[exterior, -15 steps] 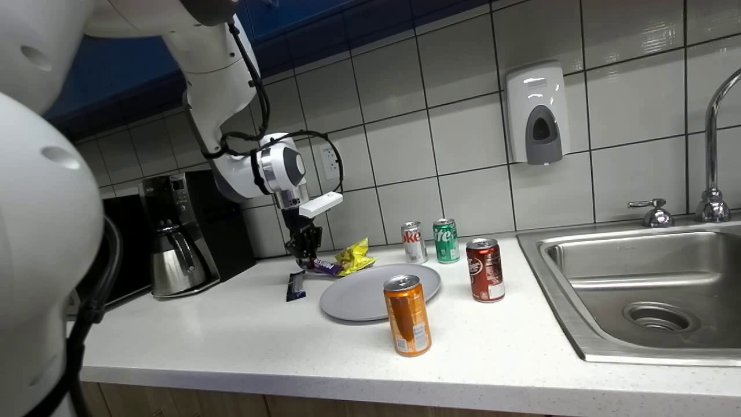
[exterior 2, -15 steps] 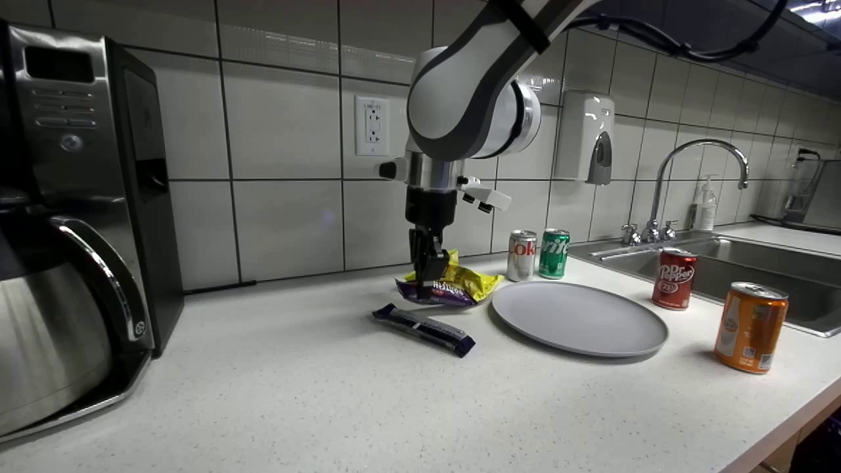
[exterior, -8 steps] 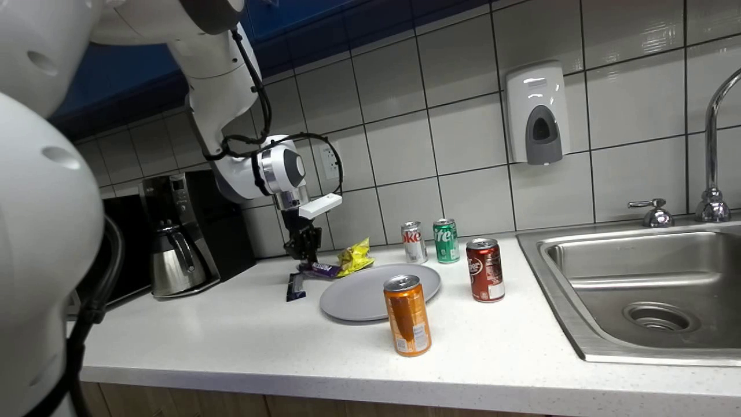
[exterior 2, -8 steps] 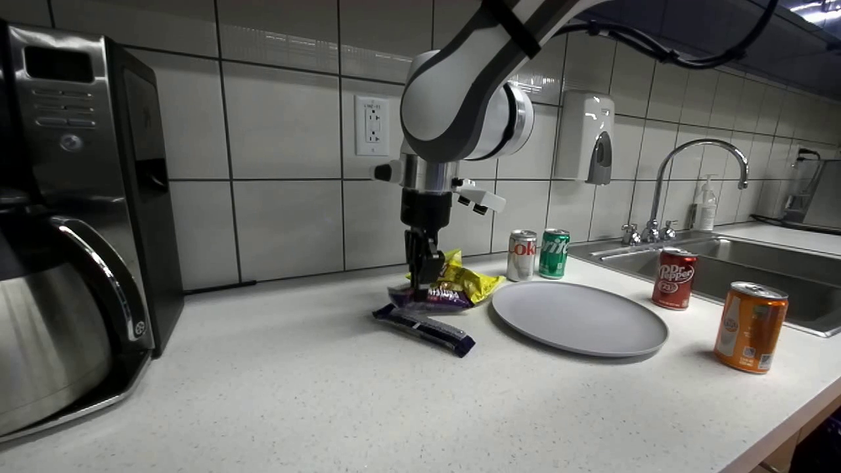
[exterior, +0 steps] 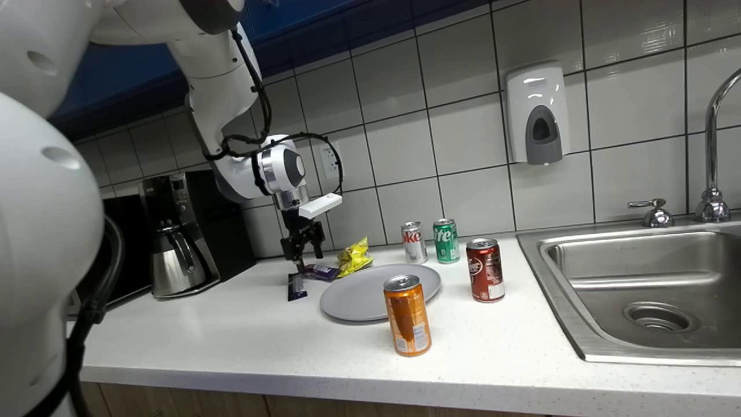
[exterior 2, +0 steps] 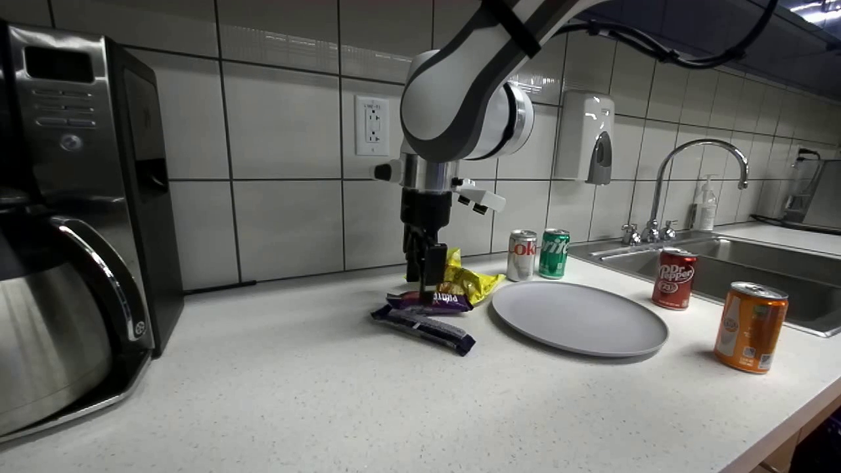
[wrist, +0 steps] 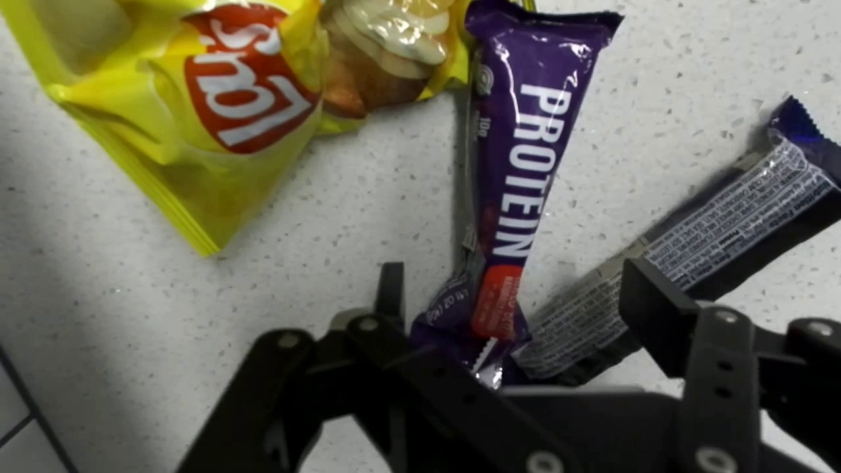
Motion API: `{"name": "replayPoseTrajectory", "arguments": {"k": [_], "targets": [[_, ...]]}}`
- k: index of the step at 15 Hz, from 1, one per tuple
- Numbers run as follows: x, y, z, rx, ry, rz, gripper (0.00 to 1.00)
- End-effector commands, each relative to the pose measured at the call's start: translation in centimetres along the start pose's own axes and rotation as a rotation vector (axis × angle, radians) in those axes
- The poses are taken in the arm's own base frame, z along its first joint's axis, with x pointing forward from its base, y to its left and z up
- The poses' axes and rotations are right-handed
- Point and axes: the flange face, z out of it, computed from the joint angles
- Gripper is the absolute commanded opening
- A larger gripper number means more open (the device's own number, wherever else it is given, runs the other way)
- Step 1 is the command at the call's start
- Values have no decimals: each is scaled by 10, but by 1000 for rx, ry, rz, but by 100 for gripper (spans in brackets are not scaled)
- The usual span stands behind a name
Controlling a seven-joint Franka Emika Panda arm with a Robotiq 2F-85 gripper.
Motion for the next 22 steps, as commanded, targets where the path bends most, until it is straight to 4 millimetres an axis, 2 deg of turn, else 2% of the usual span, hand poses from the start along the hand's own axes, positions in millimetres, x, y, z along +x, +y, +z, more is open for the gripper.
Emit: {"name": "replayPoseTrajectory", "arguments": {"k": [1,11,17,22], "targets": [[-4,-6,-14,-2,4,7,100],[-28,-30,-36,-18,-15,3,100],[-54,-46,-45,-18,-29,24,100],[-80,-50,-55,-32,-45,44,100]]}}
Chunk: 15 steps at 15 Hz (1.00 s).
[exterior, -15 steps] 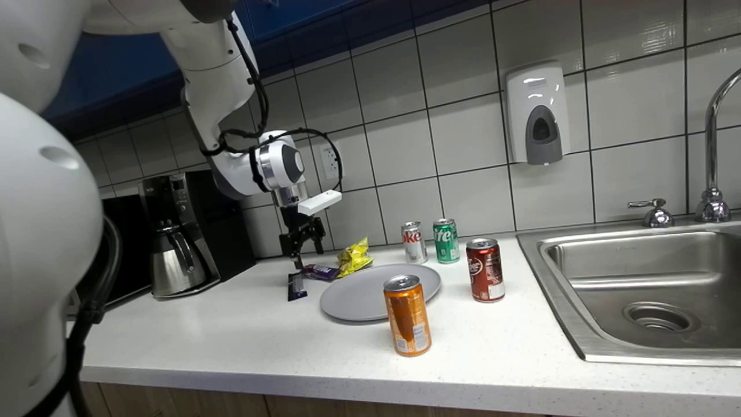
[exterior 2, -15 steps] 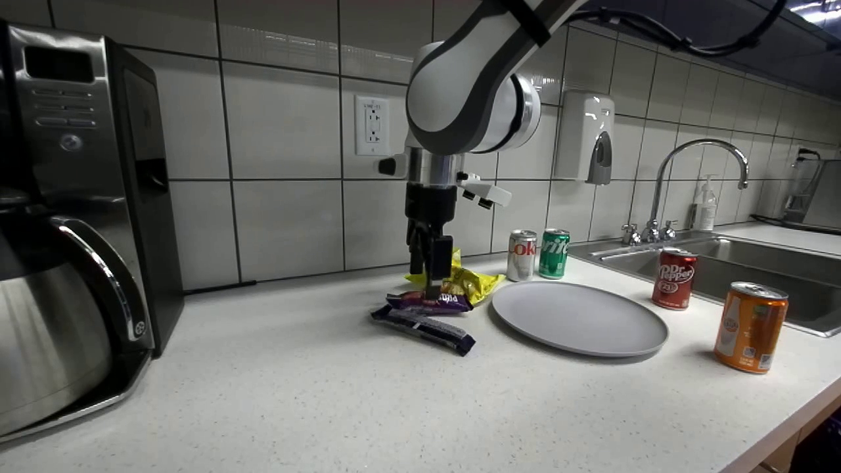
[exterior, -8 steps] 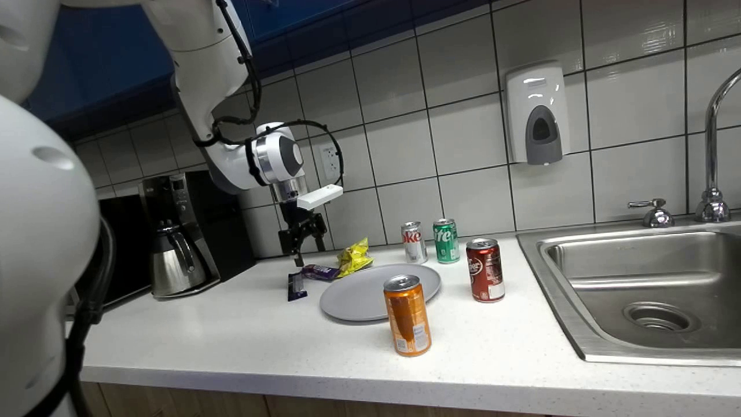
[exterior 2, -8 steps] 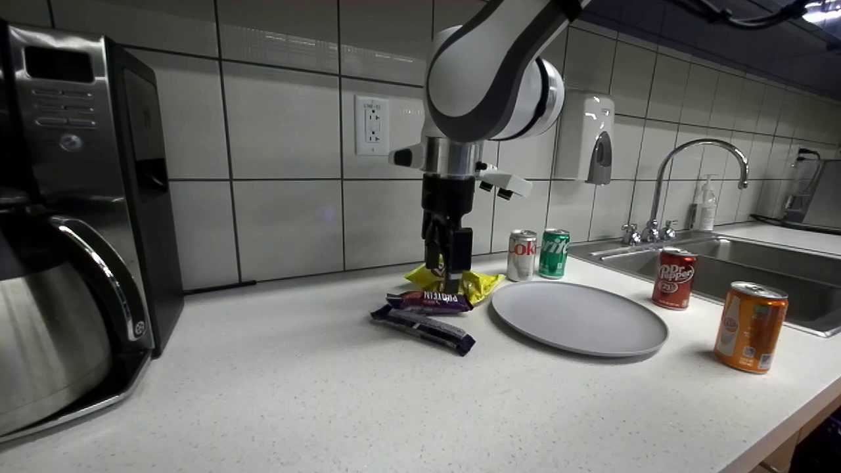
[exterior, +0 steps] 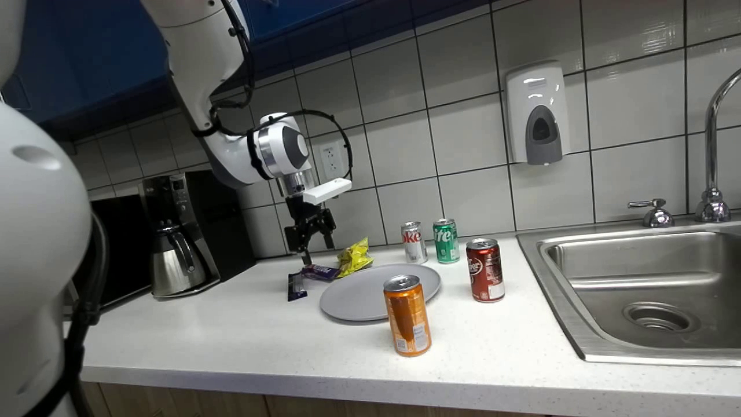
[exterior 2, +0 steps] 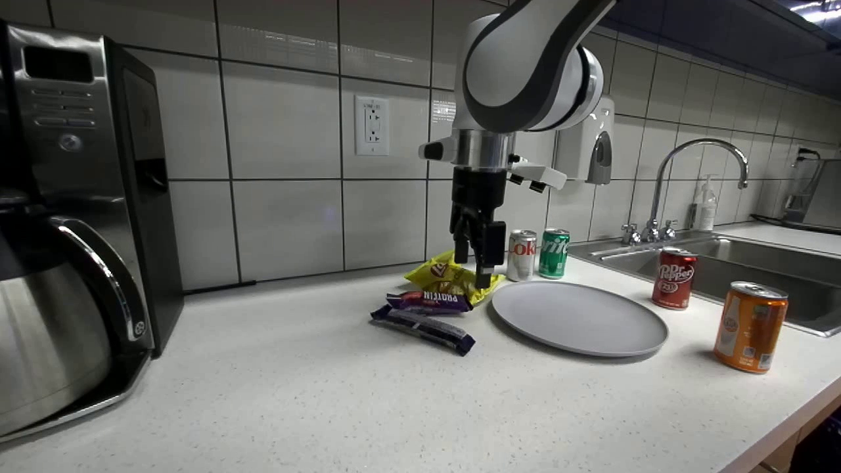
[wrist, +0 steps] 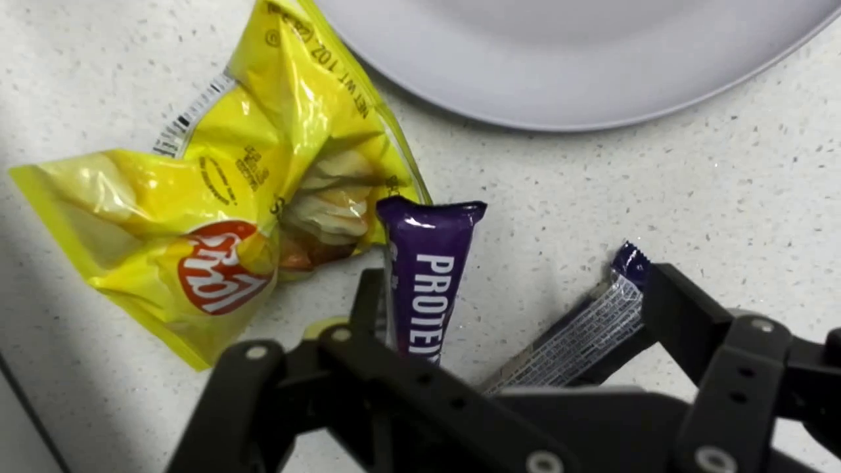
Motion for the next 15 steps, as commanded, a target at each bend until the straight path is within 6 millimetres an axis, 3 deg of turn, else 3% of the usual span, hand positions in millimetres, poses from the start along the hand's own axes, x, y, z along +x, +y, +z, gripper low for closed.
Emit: {"name": "replayPoseTrajectory", "arguments": {"k": [1,15], "targets": [[-25,-8,-17,-27,-5,0,100],[-101,17,-27,-44,-39,9,100]]}}
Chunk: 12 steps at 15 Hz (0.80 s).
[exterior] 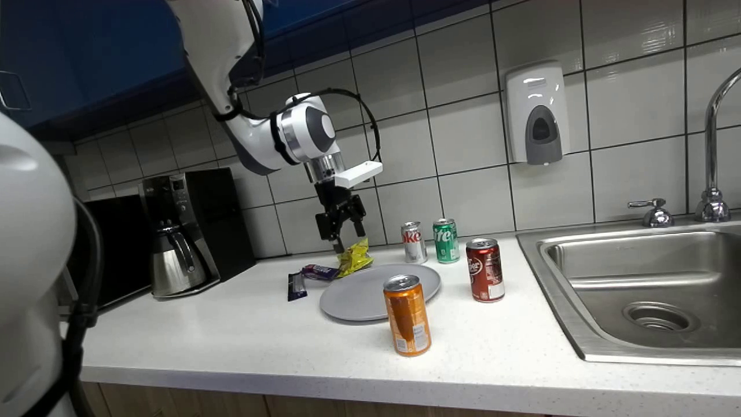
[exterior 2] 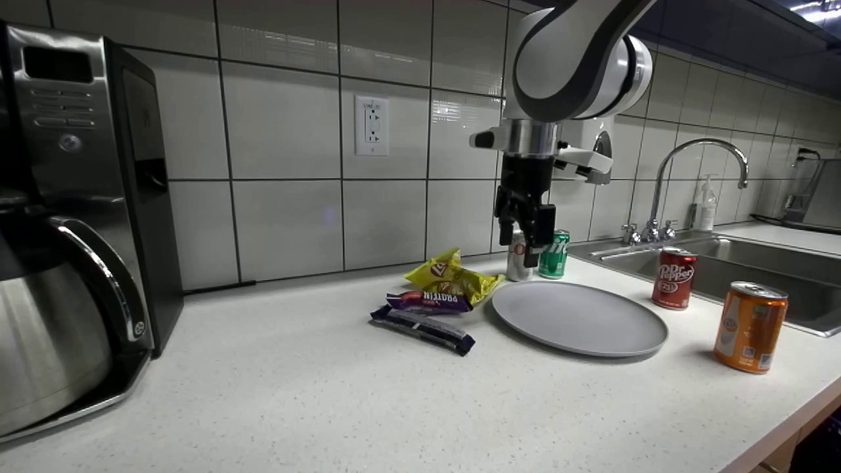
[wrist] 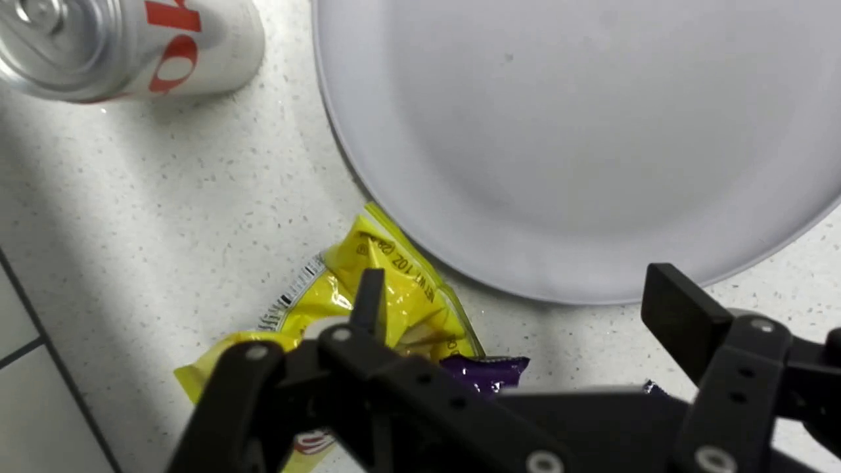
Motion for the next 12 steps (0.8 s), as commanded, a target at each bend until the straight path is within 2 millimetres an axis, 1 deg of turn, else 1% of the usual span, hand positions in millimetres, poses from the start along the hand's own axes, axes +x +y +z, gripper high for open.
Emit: {"name": "replayPoseTrajectory", "arguments": {"k": [1,6,12], "targets": [[-23,7,-8,-17,0,-21,100],[-46,22,-6,-21,-10,-26,100],[-70,46,-3,-30,-22,-18,100]]}}
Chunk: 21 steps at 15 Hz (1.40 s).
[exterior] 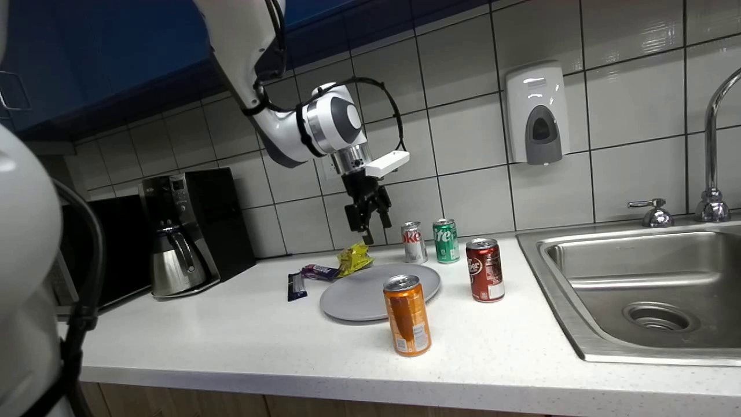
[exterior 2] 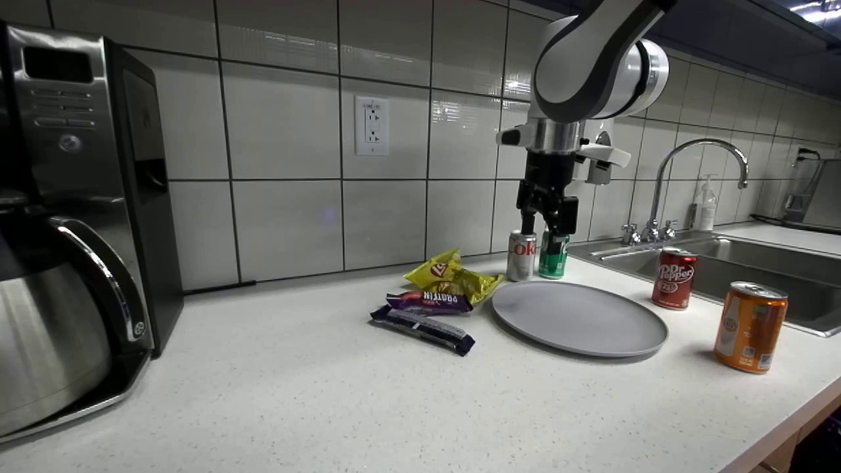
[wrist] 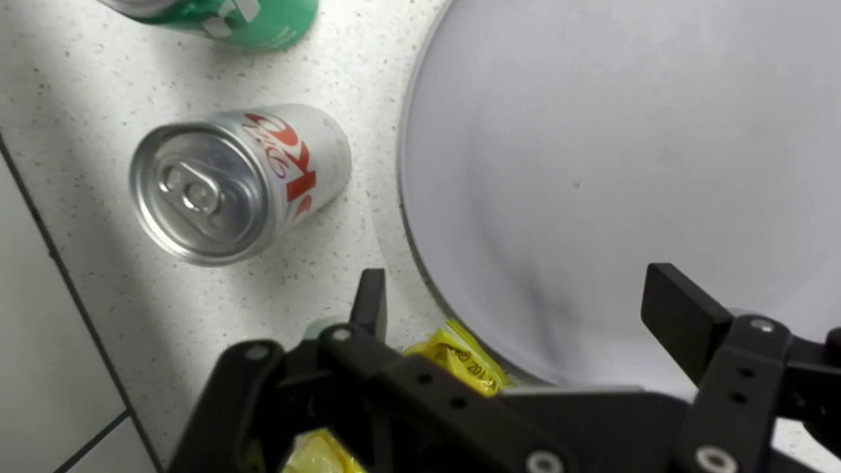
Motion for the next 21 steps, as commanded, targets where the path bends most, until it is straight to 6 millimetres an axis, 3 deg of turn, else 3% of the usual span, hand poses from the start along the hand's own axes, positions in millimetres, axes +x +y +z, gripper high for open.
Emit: {"name": "replayPoseTrajectory", "arguments": {"k": [1,12,21], "targets": [[-13,22,0,-9,0,-13,100],[-27,61,-6,-61,3,19,100],[-48,81,-4,-64,26,44,100]]}}
